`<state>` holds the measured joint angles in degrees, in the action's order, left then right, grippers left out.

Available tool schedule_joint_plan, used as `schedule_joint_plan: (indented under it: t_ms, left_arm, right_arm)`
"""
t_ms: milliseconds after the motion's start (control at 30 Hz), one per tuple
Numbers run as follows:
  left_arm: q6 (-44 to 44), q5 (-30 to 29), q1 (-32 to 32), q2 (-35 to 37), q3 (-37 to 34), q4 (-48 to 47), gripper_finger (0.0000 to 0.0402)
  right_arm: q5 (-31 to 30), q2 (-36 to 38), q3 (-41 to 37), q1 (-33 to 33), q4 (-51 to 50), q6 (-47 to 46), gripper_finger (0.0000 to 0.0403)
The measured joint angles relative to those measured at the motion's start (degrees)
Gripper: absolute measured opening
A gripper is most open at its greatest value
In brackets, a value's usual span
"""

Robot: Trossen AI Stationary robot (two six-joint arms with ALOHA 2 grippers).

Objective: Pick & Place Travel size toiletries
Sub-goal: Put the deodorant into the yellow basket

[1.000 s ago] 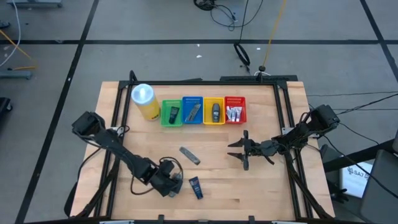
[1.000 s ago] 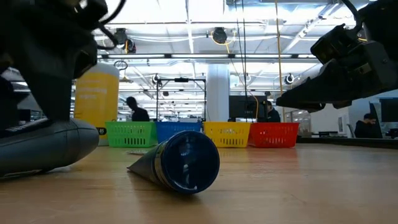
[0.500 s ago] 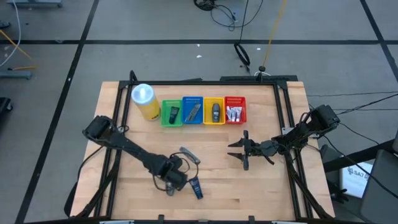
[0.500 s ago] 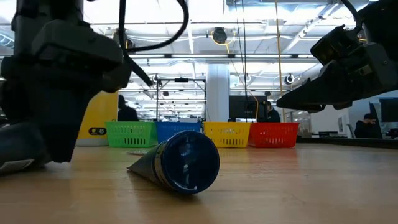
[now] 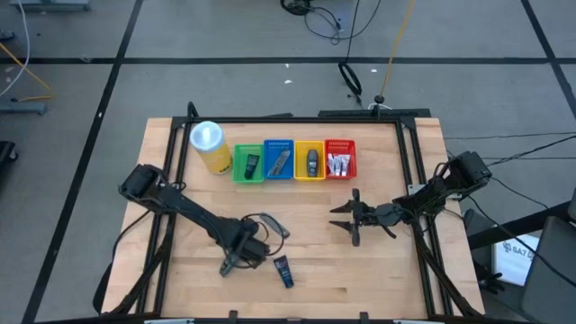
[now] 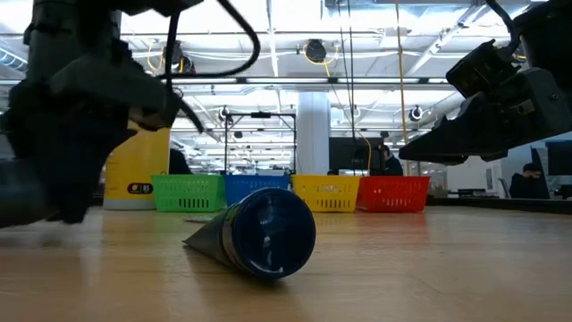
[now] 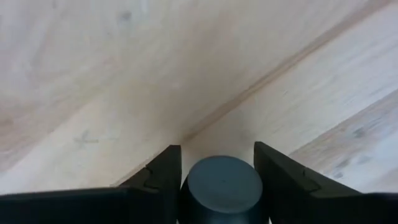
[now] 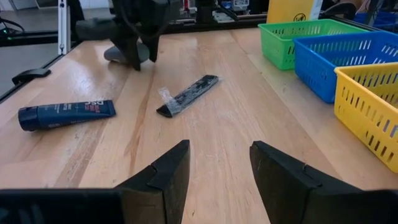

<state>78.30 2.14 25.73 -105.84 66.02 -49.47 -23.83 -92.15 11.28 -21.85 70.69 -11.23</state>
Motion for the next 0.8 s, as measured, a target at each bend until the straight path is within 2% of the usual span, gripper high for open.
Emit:
schedule_joint_plan:
  t_ms: [200,300,400,533,633,800]
  left_arm:
    - [-0.8,-6.0,-0.1,2.2,0.1,0.0,0.018]
    - [-2.4,-12.2,-0.4,3.1,0.1,1.6,0.0176]
    - [-6.5,-19.4,-0.7,3.3,0.1,7.8,0.0165]
    - [-17.0,-28.1,-2.6,3.0,0.1,21.7,0.0164]
    - [-28.4,-34.8,-5.4,2.9,0.2,33.8,0.0173]
    - [-48.9,-35.7,-12.0,2.0,0.2,51.8,0.0161]
  right_arm:
    - [0.0,0.0,0.0,0.0,-0.2,0.0,0.016]
    - [0.0,0.0,0.0,0.0,-0.2,0.0,0.016]
    - [0.0,0.0,0.0,0.0,-0.2,0.0,0.016]
    - [0.0,0.0,0.0,0.0,-0.2,0.0,0.016]
    - [-0.1,0.0,0.0,0.0,-0.2,0.0,0.016]
    - [-0.1,0.0,0.0,0.0,-0.2,-0.1,0.016]
